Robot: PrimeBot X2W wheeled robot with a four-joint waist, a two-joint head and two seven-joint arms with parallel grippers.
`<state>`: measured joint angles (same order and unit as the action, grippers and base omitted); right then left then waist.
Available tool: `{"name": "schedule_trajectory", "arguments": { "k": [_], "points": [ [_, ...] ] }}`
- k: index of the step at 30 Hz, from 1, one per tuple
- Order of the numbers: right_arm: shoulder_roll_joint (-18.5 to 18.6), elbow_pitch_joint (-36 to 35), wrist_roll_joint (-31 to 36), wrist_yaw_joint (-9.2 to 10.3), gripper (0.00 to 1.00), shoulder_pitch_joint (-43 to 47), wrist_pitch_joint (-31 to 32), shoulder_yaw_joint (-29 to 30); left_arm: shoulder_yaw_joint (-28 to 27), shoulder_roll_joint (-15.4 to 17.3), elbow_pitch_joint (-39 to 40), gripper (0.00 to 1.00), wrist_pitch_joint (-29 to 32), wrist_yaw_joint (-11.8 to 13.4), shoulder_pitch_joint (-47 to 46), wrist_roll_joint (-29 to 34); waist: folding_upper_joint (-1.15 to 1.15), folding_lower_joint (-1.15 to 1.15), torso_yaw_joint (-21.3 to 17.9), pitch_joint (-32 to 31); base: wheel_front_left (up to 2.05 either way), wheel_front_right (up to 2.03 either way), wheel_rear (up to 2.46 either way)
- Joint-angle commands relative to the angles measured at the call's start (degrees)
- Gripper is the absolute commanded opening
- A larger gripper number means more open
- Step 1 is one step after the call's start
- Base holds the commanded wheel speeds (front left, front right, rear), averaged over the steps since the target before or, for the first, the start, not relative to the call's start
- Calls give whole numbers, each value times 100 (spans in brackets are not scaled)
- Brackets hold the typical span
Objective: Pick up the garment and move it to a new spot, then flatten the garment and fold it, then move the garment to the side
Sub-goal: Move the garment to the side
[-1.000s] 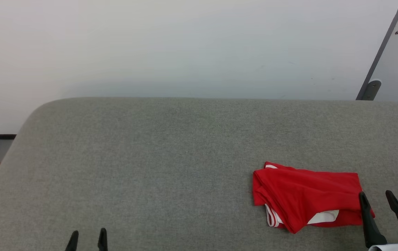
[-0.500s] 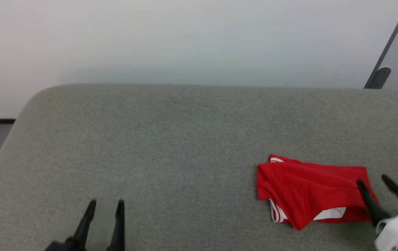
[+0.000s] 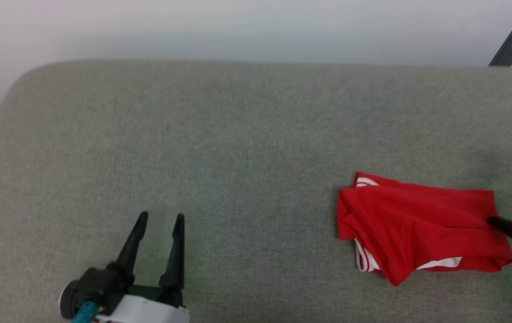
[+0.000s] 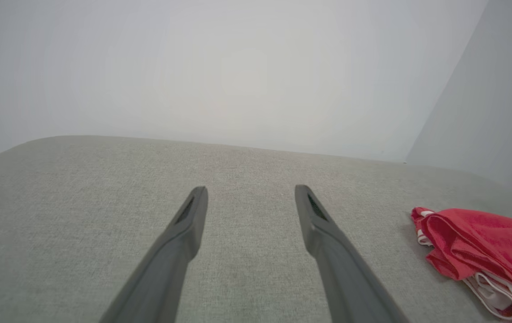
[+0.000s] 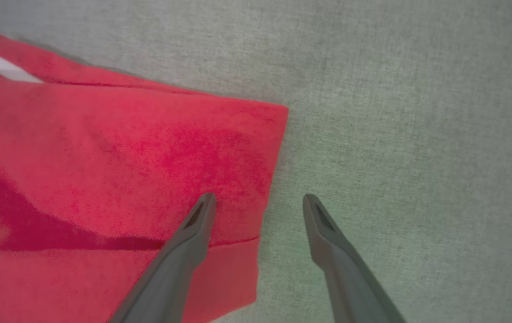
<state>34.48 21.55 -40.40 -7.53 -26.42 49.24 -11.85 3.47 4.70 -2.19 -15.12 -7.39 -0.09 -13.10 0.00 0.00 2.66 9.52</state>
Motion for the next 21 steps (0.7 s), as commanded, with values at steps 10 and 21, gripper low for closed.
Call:
{"name": "schedule_trajectory", "arguments": {
  "k": [10,21],
  "points": [
    [-219,567,-14,8,0,-176,166,-193,123,-31,-91,100,1,-11,-505,85,0,0,124,827,0,0,0],
    [152,161,-483,16,0,-341,-1090,97,250,257,-148,100,1,-11,-1052,78,0,0,-502,1246,0,0,0]
  ]
}}
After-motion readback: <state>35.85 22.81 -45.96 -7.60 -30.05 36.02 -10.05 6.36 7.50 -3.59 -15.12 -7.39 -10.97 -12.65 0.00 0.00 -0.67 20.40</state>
